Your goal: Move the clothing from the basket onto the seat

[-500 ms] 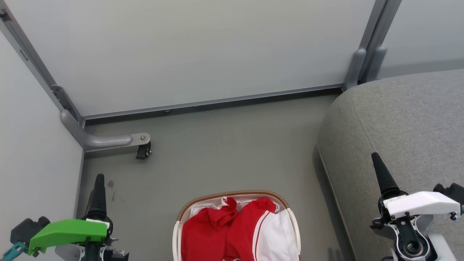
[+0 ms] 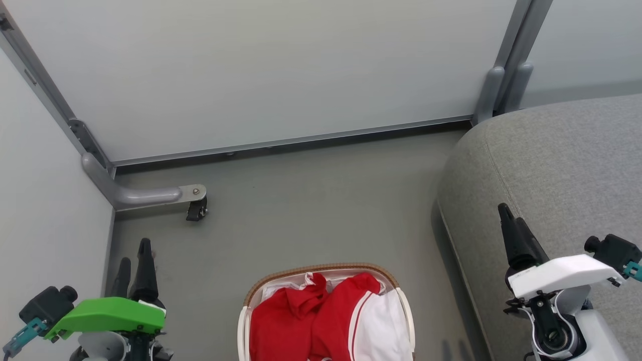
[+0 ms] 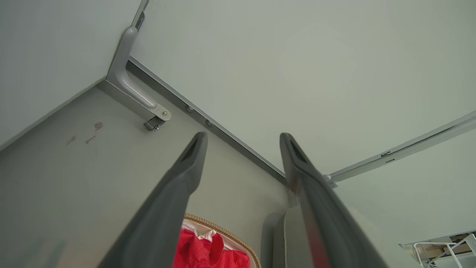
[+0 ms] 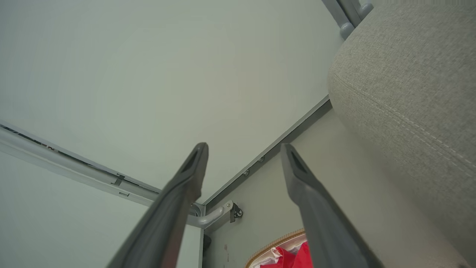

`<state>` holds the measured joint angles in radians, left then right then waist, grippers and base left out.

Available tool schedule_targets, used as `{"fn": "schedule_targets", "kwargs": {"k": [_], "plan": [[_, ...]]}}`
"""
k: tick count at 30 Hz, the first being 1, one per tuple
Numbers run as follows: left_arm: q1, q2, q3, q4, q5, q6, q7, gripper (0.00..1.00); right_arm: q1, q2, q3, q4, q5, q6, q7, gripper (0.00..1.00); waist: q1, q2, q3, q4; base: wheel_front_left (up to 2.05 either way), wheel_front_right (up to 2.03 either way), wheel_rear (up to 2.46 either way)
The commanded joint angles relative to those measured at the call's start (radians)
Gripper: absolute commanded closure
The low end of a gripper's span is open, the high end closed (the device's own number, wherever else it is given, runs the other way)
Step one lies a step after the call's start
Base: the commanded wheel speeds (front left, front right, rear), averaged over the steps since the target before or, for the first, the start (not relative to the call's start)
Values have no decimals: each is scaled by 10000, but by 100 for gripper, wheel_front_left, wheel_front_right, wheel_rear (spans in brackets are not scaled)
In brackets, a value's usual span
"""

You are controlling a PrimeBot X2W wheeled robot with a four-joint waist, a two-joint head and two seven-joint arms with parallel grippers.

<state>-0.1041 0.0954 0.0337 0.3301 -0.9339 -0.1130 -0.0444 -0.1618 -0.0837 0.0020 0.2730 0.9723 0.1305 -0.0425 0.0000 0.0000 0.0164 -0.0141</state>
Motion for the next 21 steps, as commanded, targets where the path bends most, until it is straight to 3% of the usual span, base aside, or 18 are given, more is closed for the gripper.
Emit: {"fn": "schedule_targets", "kwargs": {"k": [1, 21], "plan": [[-204, 148, -12, -95, 407, 62, -118, 0, -309, -127, 62, -136, -441, 1, -132, 0, 0, 0, -5, -7, 0, 0, 0], [-131, 333, -508, -31, 3170, 209, -748, 0, -539, -339, 561, -19, -3095, 2, -773, 0, 0, 0, -59, -34, 0, 0, 0]]}}
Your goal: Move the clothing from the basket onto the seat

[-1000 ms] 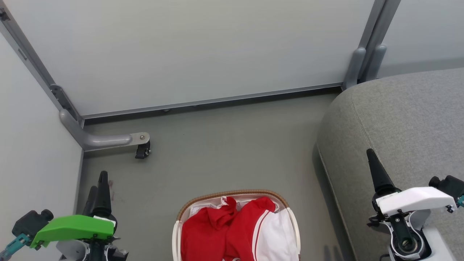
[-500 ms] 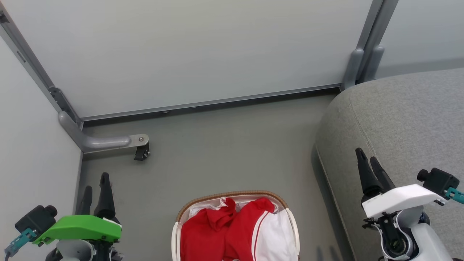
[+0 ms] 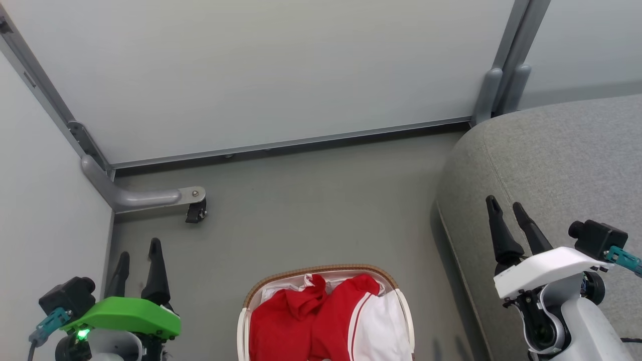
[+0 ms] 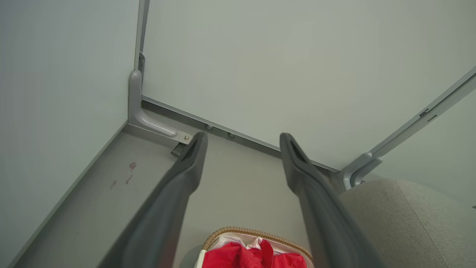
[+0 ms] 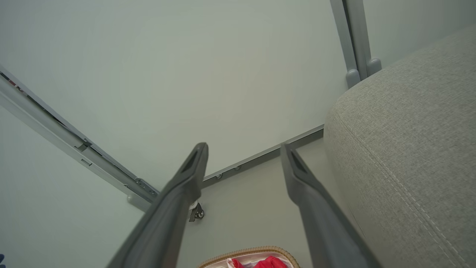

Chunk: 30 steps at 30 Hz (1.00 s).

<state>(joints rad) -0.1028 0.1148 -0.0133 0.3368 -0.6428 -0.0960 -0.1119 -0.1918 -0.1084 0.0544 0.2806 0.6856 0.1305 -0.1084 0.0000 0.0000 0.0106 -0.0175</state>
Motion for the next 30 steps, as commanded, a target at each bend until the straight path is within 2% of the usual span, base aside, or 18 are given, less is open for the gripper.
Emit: {"fn": "schedule_targets", "kwargs": {"k": [1, 20, 30], "plan": [[-160, 144, -75, -115, 367, 47, -95, 0, -252, -92, 57, -105, -356, 2, -134, 0, 0, 0, -2, -2, 0, 0, 0], [158, 59, -405, -25, 2256, 311, -597, 0, 62, 129, 167, 150, -2769, 2, -636, 0, 0, 0, -38, -45, 0, 0, 0], [507, -106, -345, 66, 3137, 187, -840, 0, 170, 73, 263, 685, -3732, 3, -870, 0, 0, 0, -112, -82, 0, 0, 0]]}}
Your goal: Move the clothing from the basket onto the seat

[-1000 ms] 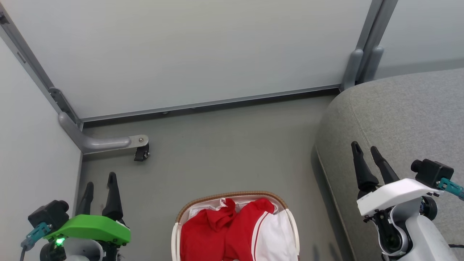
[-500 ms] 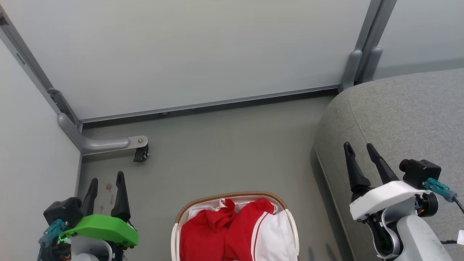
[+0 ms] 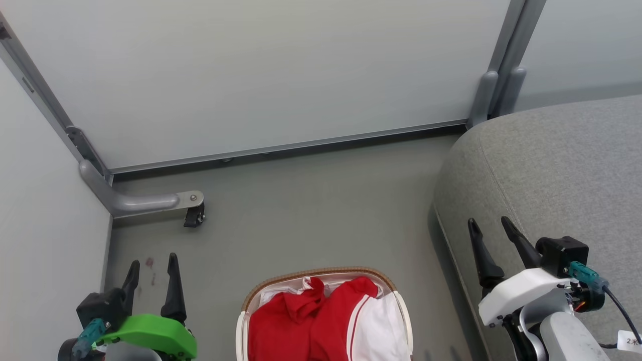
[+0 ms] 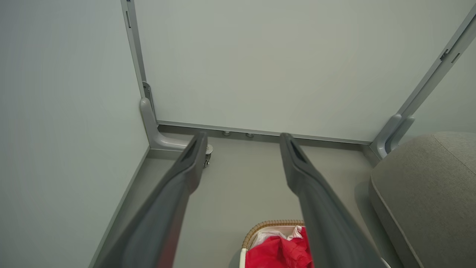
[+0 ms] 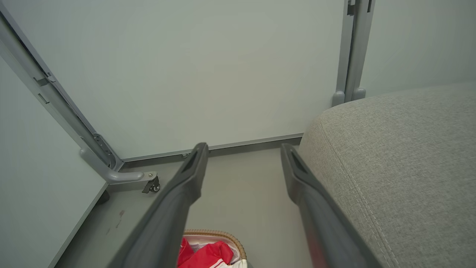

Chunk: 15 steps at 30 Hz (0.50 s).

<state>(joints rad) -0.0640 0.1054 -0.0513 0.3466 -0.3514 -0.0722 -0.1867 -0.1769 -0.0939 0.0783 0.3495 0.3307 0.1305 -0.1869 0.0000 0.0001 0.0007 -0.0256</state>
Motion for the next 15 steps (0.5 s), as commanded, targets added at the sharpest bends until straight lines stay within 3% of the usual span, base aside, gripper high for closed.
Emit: {"fn": "schedule_targets", "kwargs": {"k": [1, 15], "plan": [[133, -27, 41, -30, 307, -57, -117, 0, 37, -72, 12, 46, -255, 3, -101, 0, 0, -1, -26, -4, 0, 0, 0], [437, -229, 274, -194, 1475, -246, -402, 0, 224, 33, -146, 242, -1290, 3, -389, 0, 0, -1, -106, -51, 0, 0, 0]]}}
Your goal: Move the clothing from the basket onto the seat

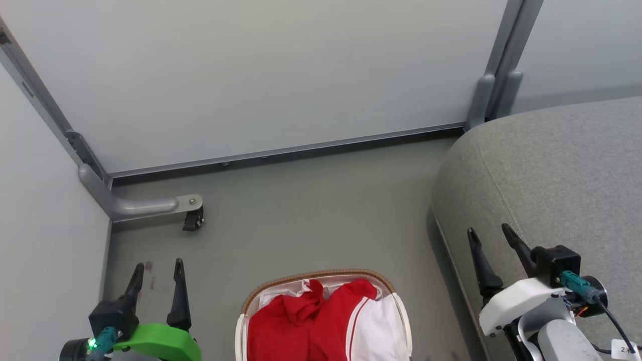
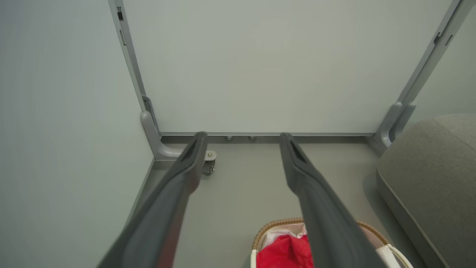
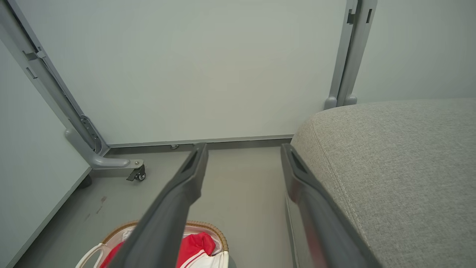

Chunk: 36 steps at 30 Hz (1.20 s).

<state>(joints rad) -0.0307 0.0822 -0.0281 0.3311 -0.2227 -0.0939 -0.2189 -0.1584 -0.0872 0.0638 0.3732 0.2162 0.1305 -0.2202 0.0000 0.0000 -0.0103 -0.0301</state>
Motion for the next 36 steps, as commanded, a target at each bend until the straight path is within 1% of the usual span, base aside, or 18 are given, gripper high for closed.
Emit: {"fn": "schedule_targets", "kwargs": {"k": [1, 8, 14, 21, 24, 30, 36], "plan": [[126, -11, 56, -43, 289, -41, -93, 0, 39, -29, 19, 20, -235, 3, -85, 0, 0, 0, 7, -18, 0, 0, 0], [126, -108, 102, -100, 769, -119, -224, 0, -129, -55, 121, 51, -783, 3, -226, 0, 0, 0, 123, -128, 0, 0, 0], [-18, -176, -12, -39, 1139, -223, -332, 0, -273, -56, 216, -92, -1265, 4, -317, 0, 0, 0, 531, -285, 0, 0, 0], [-792, -195, -326, 118, 1624, -334, -458, 0, -874, 41, 185, -543, -1819, 1, -445, 0, 0, 0, 1878, -588, 0, 0, 0], [-1261, -175, -489, 226, 1649, -368, -463, 0, -1228, 109, 107, -747, -1912, -1, -465, 0, 0, 0, 2524, -720, 0, 0, 0], [-2248, 28, -1127, 463, 1631, -370, -460, 0, -1898, 260, 57, -1280, -1989, -1, -463, 0, 0, 0, 3771, -1022, 0, 0, 0], [-3114, 388, -1896, 886, 1432, -373, -460, 0, -2405, 330, 135, -1771, -1971, -1, -464, 0, 0, 0, 4782, -1299, 0, 0, 0]]}}
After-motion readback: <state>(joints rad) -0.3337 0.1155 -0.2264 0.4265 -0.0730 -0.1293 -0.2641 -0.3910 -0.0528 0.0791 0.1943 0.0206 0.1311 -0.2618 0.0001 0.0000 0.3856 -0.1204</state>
